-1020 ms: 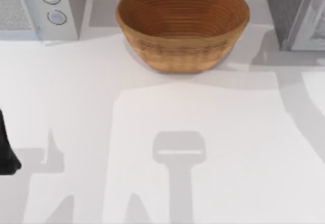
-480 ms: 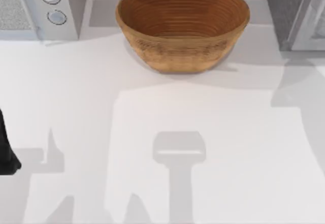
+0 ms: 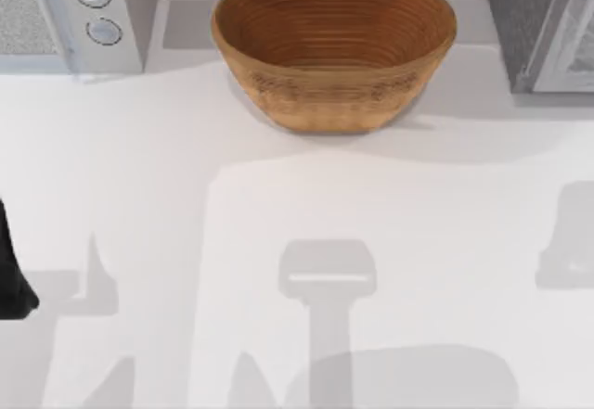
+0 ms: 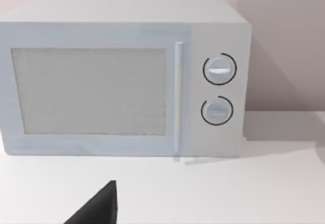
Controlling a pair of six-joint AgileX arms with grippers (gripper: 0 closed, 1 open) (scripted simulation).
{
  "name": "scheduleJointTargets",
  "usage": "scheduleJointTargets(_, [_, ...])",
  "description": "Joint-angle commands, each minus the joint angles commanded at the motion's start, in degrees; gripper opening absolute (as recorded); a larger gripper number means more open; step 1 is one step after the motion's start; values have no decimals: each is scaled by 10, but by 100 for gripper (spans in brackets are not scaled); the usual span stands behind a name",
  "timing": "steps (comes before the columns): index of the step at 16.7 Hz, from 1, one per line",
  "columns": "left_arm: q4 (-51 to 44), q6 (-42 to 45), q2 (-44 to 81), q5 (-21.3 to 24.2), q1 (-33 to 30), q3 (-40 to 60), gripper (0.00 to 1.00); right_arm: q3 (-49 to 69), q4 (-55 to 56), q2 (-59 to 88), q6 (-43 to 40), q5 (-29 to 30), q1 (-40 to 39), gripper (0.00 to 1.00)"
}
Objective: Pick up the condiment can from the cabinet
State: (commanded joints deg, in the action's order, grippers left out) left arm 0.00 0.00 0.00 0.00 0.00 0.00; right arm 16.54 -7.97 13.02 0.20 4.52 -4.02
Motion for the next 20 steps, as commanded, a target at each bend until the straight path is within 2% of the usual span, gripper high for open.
scheduleJointTargets(5, [0, 0, 0, 0, 0, 0, 100, -149, 70, -115, -2, -40, 35, 0])
scheduleJointTargets(13, [0, 0, 0, 0, 0, 0, 100, -165, 78, -127, -1, -45, 38, 0])
scheduleJointTargets(17, [0, 0, 0, 0, 0, 0, 100, -96, 71, -123, 35, -39, 0, 0])
scheduleJointTargets(20, [0, 0, 0, 0, 0, 0, 100, 14, 56, -112, 93, -28, -60, 0])
